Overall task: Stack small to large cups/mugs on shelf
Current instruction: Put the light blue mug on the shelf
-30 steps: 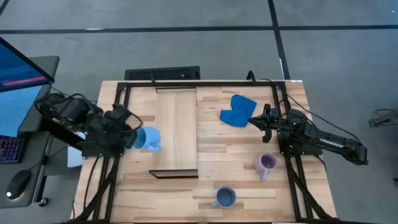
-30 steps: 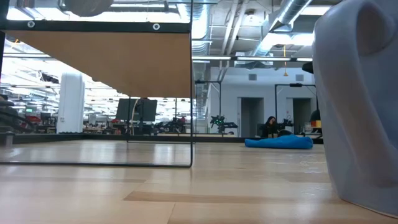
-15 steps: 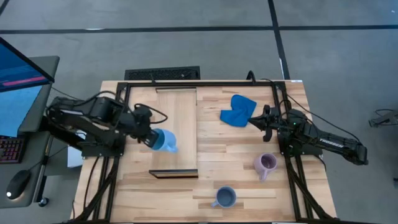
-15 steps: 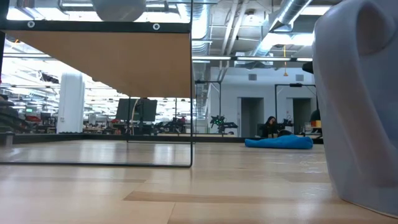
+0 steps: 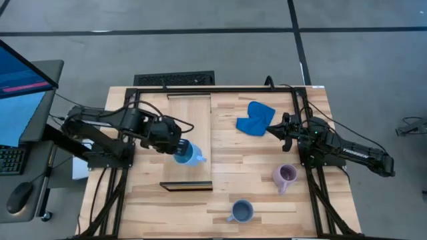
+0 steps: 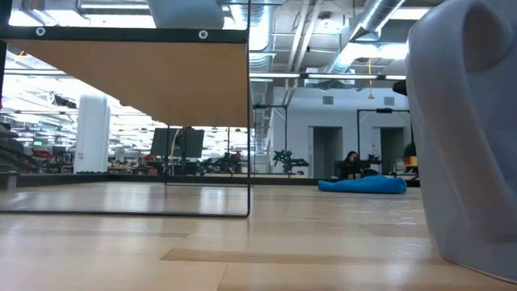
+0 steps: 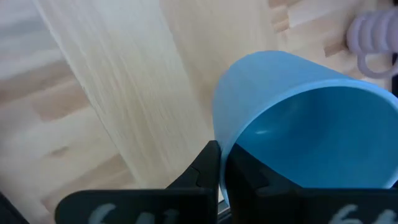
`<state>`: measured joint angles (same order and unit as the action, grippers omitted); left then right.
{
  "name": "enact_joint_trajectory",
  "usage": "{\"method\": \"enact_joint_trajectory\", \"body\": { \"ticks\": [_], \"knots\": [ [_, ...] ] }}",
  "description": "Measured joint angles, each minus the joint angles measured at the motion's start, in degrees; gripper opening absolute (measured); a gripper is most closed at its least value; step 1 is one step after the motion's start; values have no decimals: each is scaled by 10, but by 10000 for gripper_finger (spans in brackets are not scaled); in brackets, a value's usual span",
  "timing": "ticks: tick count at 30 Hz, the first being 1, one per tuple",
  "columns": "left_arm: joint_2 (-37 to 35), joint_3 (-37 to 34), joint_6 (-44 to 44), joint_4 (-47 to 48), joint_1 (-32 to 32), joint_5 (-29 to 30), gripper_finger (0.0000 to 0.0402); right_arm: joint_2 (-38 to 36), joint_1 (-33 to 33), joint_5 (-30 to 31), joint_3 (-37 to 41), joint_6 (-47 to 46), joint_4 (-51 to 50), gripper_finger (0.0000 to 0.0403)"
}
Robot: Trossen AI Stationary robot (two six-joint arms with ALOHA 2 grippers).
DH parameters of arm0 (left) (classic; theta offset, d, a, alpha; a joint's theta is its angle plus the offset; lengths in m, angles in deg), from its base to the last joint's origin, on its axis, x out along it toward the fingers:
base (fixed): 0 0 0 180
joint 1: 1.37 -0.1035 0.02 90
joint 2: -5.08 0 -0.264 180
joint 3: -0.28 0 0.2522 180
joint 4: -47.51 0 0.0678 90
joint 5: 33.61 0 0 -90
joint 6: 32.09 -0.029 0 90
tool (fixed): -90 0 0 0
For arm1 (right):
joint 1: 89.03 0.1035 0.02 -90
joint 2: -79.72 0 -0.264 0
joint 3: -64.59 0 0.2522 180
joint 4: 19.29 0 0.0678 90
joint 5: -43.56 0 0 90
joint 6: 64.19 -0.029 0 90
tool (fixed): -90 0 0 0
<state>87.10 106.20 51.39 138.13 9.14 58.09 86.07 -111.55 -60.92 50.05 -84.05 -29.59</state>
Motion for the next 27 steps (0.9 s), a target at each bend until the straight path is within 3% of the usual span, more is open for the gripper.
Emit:
{"method": "enact_joint_trajectory", "body": {
  "ticks": [11, 27],
  "knots": [
    [6, 0, 111, 47, 0, -17, 0, 0, -1, 0, 0, 10, -12, 33],
    [57, 0, 82, 74, -4, -79, 0, 0, -1, 0, 0, 49, -16, 33]
  ]
}}
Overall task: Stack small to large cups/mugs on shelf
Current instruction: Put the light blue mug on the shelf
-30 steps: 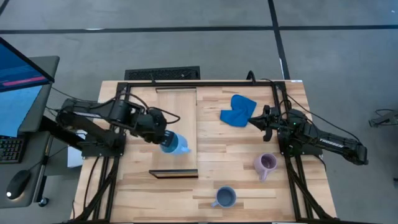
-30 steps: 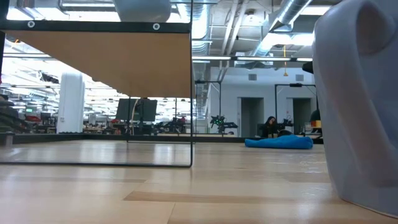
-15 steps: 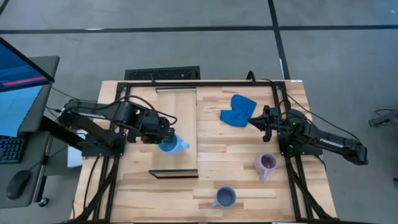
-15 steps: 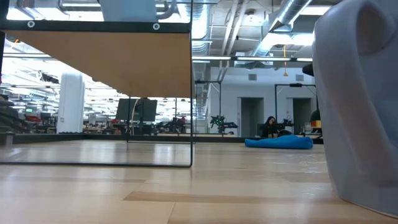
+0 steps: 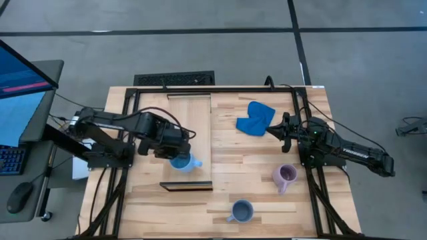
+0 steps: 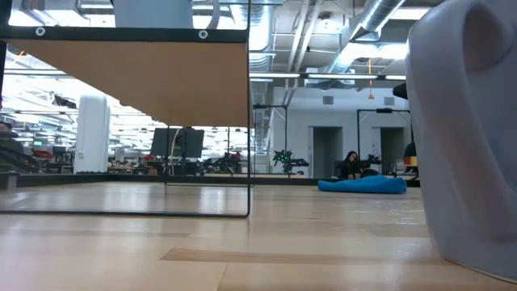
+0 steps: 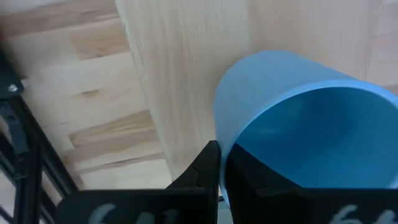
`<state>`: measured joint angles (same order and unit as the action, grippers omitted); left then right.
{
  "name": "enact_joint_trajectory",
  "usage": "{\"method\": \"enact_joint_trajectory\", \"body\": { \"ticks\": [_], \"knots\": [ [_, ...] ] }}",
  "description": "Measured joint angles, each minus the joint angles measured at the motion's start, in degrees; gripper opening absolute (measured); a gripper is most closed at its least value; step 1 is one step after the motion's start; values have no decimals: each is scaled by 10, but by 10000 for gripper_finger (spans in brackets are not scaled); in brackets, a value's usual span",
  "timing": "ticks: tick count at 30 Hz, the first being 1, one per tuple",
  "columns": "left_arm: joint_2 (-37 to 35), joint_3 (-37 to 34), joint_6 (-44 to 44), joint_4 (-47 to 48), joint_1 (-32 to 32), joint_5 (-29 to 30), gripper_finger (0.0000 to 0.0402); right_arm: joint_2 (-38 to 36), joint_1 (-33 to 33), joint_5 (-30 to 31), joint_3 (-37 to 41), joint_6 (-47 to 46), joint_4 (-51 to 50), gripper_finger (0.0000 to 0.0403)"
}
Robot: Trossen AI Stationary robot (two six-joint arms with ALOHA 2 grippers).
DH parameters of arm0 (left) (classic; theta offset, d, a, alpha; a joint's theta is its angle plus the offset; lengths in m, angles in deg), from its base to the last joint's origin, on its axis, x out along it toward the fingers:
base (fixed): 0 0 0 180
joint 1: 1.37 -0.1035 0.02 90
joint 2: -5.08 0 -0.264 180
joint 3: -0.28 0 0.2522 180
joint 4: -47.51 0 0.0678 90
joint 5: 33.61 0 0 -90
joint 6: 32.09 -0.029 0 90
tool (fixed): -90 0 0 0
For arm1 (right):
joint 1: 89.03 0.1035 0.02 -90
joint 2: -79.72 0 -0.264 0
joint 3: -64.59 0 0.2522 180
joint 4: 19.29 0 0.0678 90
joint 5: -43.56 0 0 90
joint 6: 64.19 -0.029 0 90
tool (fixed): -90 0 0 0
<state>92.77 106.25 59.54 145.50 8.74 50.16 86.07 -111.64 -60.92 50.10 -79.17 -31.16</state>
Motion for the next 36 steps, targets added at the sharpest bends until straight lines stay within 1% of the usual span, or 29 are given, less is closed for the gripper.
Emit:
{"method": "enact_joint_trajectory", "body": {
  "ticks": [12, 24, 32, 36],
  "knots": [
    [3, -3, -19, -2, -4, -23, 21, 0, 0, 0, 0, 0, 0, 33],
    [3, -3, -24, -12, -16, -23, 24, 0, 0, 0, 0, 0, -1, 33],
    [3, -3, -19, -12, -16, -21, 56, 0, 0, 0, 0, 0, -1, 33],
    [3, -3, -15, -12, -16, -33, 76, 0, 0, 0, 0, 0, -1, 33]
  ]
}}
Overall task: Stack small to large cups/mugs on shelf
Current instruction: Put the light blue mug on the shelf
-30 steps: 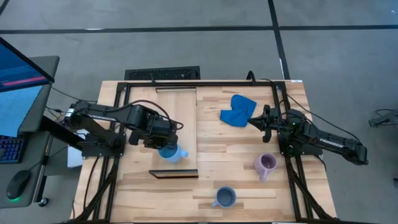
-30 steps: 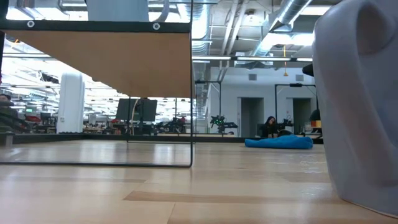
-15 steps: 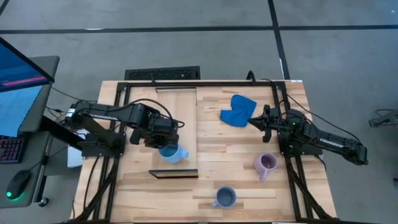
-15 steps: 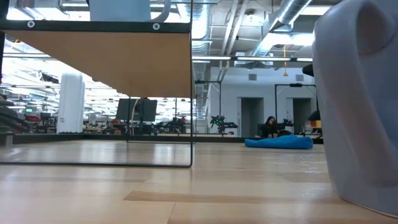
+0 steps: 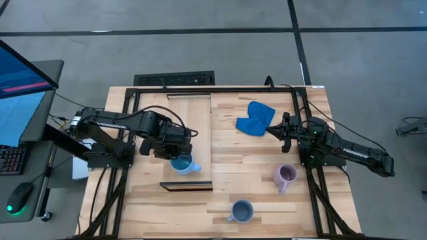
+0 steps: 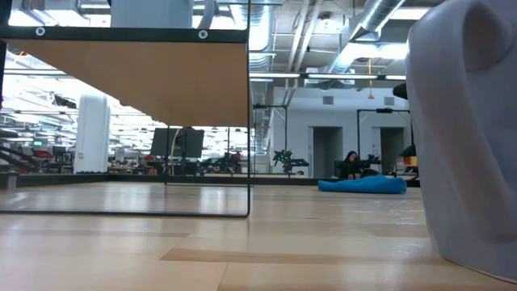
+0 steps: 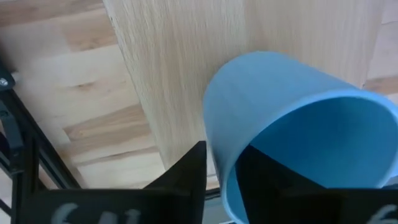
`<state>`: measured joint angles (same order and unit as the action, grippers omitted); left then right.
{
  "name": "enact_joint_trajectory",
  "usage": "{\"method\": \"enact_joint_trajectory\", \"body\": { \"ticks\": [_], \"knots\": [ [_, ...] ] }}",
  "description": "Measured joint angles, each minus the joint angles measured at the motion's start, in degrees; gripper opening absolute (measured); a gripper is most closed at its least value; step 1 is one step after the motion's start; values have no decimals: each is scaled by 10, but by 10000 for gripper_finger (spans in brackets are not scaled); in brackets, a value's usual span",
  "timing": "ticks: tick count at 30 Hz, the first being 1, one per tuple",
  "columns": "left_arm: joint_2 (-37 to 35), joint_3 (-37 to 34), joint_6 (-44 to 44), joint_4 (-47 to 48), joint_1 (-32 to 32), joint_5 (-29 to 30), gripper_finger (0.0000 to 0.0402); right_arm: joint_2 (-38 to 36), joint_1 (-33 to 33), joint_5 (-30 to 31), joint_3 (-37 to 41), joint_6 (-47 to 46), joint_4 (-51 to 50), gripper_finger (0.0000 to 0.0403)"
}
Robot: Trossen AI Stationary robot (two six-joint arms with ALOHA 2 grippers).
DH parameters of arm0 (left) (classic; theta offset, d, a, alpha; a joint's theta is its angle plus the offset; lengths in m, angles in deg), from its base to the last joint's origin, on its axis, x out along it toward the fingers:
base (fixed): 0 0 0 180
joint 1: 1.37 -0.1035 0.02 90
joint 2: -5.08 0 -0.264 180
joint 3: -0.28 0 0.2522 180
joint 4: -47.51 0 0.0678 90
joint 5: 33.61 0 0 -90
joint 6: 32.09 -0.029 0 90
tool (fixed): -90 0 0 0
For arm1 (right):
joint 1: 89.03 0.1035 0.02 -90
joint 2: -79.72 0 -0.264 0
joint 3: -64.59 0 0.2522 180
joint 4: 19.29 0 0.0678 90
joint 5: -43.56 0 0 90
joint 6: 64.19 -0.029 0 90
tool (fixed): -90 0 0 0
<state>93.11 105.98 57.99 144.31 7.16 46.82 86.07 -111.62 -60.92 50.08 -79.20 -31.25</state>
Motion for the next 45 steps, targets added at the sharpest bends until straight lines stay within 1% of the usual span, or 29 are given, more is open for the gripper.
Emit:
{"method": "enact_joint_trajectory", "body": {
  "ticks": [8, 22, 32, 40, 45],
  "knots": [
    [0, 0, 45, -4, 17, -11, 96, 0, 0, 0, 0, 3, 0, 33],
    [0, 0, 126, -47, 61, -7, 96, 0, 0, 0, 0, 5, 0, 33],
    [0, 0, 185, -51, 86, -6, 96, 0, 0, 0, 0, 5, 0, 33],
    [1, 0, 201, -88, 91, 25, 96, 0, 0, 0, 0, 5, 0, 33],
    [2, 0, 214, -93, 91, 31, 96, 0, 0, 0, 0, 5, 0, 33]
  ]
}}
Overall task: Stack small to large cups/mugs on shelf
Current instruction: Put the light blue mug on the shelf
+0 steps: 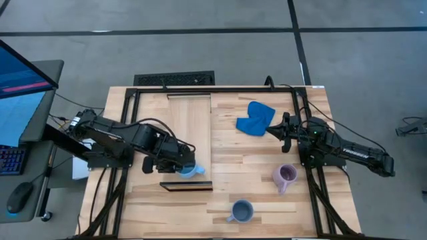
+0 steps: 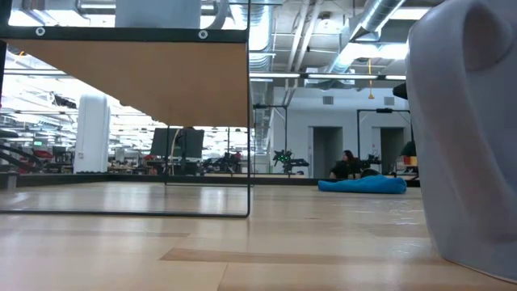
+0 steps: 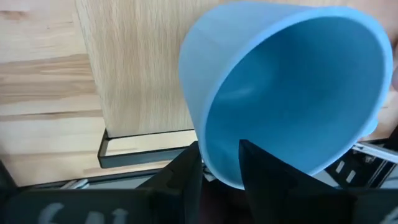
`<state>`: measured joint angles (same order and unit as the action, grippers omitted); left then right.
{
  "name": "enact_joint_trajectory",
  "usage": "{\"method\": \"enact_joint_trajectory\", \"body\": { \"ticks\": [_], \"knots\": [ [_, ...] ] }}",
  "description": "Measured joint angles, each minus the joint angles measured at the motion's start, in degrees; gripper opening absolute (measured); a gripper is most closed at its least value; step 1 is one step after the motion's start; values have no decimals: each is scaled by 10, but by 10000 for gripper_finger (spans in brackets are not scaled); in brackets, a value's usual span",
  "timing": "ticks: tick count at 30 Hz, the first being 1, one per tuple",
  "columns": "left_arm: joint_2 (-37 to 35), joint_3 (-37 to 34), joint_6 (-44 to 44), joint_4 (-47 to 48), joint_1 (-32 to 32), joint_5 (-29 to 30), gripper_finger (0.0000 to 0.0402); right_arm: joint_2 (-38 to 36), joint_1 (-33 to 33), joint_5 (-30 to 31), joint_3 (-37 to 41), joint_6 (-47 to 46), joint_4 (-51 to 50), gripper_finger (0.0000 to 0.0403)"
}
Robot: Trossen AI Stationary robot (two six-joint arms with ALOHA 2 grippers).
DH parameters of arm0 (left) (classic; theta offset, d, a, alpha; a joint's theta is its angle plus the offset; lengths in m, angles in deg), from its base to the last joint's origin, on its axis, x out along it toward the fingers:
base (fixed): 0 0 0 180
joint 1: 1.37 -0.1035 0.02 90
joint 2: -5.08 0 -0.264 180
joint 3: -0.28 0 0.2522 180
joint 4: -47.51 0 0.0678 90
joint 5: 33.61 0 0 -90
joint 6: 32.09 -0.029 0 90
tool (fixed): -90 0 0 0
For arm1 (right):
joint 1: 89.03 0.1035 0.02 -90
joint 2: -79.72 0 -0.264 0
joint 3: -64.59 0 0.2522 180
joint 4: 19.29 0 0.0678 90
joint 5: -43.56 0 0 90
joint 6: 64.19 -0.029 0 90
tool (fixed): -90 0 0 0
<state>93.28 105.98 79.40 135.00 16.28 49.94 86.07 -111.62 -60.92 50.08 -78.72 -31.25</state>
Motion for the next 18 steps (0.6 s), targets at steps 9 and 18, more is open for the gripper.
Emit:
{"method": "enact_joint_trajectory", "body": {
  "ticks": [9, 18],
  "knots": [
    [0, 0, 18, 3, -3, 22, 96, 0, 0, -3, 0, 0, 0, 33],
    [0, 0, 52, -19, 6, 1, 96, 0, 0, -4, 0, 0, 0, 33]
  ]
}}
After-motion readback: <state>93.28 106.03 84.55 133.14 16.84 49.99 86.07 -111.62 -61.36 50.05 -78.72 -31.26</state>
